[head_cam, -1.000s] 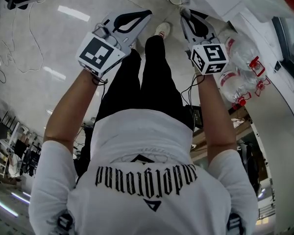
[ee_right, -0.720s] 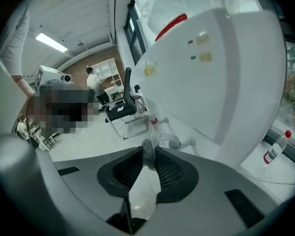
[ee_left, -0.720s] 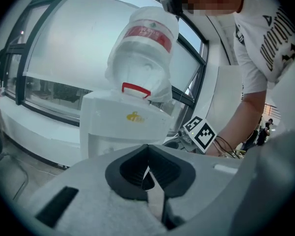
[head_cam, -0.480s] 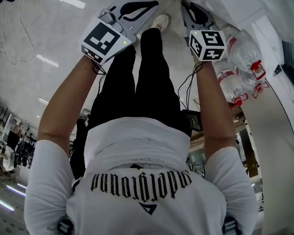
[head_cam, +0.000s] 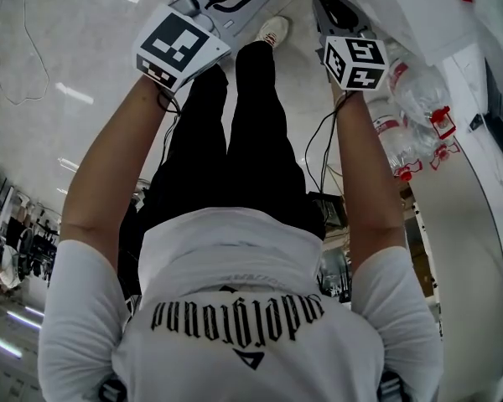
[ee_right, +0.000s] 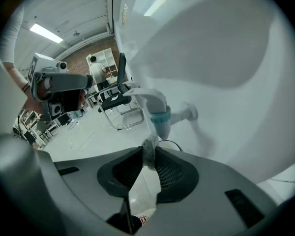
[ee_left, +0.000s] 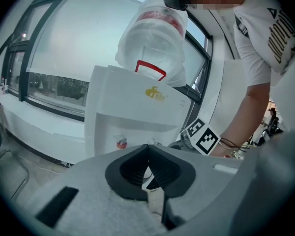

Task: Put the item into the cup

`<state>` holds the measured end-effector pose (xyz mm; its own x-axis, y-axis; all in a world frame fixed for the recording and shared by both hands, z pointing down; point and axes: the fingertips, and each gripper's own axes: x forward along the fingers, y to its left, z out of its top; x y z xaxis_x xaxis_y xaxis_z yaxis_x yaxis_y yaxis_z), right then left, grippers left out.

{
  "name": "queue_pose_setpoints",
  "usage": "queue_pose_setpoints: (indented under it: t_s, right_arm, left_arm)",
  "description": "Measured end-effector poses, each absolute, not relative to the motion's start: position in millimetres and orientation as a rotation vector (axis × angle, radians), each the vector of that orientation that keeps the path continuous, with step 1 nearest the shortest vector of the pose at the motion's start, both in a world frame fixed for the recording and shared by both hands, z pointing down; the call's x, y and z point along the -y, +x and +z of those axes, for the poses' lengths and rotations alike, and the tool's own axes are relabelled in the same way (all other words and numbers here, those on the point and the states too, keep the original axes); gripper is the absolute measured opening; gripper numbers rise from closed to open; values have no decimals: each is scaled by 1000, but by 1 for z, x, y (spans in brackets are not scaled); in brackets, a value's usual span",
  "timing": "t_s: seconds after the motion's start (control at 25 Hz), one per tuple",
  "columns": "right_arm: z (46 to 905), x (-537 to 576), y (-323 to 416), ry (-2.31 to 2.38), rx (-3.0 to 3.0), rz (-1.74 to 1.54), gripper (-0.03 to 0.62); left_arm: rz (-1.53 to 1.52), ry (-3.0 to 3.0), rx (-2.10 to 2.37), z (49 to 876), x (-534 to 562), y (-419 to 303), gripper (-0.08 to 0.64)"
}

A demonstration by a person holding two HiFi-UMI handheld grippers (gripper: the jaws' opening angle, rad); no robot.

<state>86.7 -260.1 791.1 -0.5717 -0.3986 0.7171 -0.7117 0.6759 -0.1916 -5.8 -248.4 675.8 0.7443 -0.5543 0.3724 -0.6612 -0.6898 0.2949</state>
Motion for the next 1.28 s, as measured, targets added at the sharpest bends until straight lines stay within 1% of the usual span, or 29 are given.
queue_pose_setpoints:
  t_s: [0.52, 0.68, 0.88, 1.16, 1.28]
  right_arm:
    - [813, 265, 85, 904, 2209, 644, 80]
    - [812, 267, 81, 922, 2211, 657, 109]
    - [810, 267, 83, 939, 2202, 663, 120]
    - [783, 258, 80, 959, 2233, 653, 118]
    - [762, 248, 80, 971, 2256, 629, 92]
  left_arm:
    - [359, 2499, 925, 687, 243, -7, 12]
    - [352, 2502, 911, 684, 241, -6, 12]
    - [341, 2510, 901, 679, 240, -5, 12]
    - [322, 2540, 899, 656, 234, -8, 12]
    - [328, 2553, 904, 640, 227, -7, 12]
